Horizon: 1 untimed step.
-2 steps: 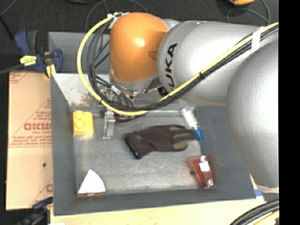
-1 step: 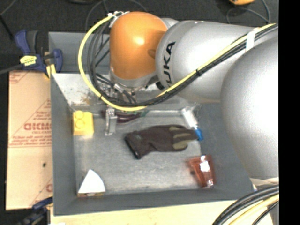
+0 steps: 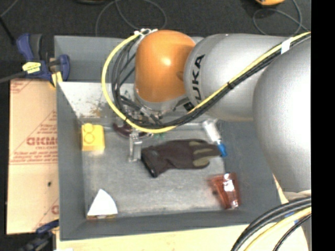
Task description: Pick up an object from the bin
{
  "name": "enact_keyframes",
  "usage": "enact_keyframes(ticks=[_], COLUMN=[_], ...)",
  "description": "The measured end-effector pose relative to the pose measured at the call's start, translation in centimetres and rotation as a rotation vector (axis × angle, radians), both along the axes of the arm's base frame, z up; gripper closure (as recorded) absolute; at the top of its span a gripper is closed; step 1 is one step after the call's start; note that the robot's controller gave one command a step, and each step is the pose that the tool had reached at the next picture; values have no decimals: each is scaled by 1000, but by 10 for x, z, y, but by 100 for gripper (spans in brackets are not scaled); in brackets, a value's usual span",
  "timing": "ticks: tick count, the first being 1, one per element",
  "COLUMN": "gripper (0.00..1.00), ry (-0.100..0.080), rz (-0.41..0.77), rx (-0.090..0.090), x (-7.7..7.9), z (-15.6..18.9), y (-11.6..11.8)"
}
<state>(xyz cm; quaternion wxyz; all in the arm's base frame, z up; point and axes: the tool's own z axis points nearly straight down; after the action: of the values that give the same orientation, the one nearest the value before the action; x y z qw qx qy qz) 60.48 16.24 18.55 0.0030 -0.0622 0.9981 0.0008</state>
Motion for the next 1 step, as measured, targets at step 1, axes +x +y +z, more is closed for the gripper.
enact_keyframes(ticks=[1], gripper=[0], ry=[-4], rz=[-170], rx=[3], x=[4], z=[-14], y=[-12])
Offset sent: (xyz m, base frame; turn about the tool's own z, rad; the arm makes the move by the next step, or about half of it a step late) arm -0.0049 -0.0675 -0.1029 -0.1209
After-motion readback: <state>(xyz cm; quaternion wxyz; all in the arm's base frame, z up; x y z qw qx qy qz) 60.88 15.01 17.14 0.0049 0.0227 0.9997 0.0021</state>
